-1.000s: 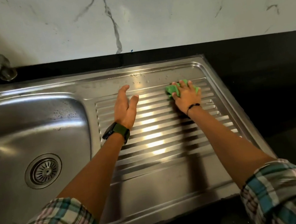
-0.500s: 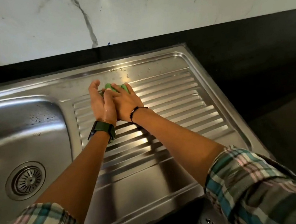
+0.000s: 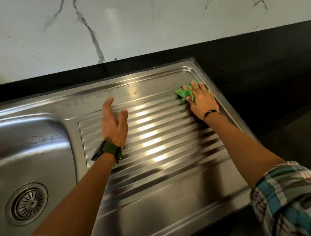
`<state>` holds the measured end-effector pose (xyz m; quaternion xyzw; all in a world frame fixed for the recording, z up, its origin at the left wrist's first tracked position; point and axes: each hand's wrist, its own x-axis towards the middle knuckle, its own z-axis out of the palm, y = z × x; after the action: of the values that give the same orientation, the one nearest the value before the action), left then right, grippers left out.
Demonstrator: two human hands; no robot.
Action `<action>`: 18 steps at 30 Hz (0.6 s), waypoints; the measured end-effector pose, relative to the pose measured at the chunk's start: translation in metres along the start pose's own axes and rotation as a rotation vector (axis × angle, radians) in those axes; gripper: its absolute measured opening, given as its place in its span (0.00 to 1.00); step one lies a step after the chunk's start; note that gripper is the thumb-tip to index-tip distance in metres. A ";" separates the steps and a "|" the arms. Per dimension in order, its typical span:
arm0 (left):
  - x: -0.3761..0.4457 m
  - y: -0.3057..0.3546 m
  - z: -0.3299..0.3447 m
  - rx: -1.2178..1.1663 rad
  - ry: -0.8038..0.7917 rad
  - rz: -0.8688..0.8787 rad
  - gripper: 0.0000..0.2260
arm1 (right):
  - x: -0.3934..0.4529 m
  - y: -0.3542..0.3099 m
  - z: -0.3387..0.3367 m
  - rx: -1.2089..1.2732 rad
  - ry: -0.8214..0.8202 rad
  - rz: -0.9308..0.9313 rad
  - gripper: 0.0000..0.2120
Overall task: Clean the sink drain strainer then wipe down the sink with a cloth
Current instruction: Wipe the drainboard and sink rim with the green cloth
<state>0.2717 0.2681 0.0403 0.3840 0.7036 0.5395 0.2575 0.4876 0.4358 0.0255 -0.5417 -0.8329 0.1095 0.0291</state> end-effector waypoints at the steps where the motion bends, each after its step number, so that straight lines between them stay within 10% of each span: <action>1: 0.000 -0.001 0.000 -0.004 0.001 -0.003 0.25 | 0.000 0.002 -0.001 0.004 0.007 0.011 0.22; 18: 0.003 0.005 0.007 -0.001 -0.061 0.002 0.25 | -0.005 -0.022 0.004 0.042 0.175 0.184 0.23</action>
<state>0.2770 0.2747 0.0430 0.4009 0.6946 0.5283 0.2787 0.4691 0.4225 0.0271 -0.6224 -0.7716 0.0813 0.1030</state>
